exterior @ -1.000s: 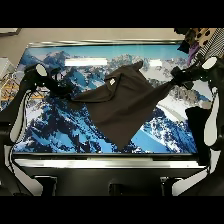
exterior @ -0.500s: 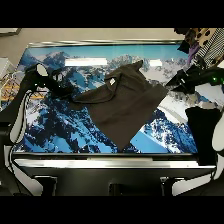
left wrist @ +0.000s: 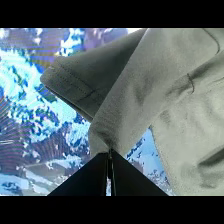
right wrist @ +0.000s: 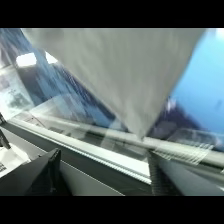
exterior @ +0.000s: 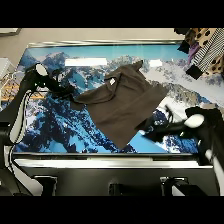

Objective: Fold the clothes and pants, and hang the long-sleeved shirts on hangers.

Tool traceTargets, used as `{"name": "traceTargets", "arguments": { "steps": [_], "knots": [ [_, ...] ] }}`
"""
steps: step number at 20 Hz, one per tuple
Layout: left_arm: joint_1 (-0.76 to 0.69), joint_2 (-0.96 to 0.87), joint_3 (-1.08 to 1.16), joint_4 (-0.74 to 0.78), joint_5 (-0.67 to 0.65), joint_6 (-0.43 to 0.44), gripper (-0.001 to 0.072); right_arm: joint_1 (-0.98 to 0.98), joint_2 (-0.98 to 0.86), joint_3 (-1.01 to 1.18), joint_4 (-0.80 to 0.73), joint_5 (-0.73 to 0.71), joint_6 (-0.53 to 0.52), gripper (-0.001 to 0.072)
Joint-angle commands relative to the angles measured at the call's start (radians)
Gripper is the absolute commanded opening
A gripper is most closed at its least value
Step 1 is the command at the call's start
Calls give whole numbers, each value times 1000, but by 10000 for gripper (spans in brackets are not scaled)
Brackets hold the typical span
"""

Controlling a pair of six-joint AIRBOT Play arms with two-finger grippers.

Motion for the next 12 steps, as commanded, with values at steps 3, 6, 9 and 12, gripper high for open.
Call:
{"name": "traceTargets", "arguments": {
  "steps": [3, 6, 9, 12],
  "knots": [
    [1, 0, 0, -2, 0, 1, 14, 364, 95, -198, 62, -364, 210, 666],
    [1, 0, 0, -2, 0, 1, 14, 472, 22, -198, 64, -486, 288, 666],
    [1, -3, 0, -2, 0, 5, 14, 487, -23, -197, 125, -565, 261, 664],
    [2, -4, 0, -2, 1, 5, 14, 487, -28, -197, 166, -629, 228, 662]
  ]
}}
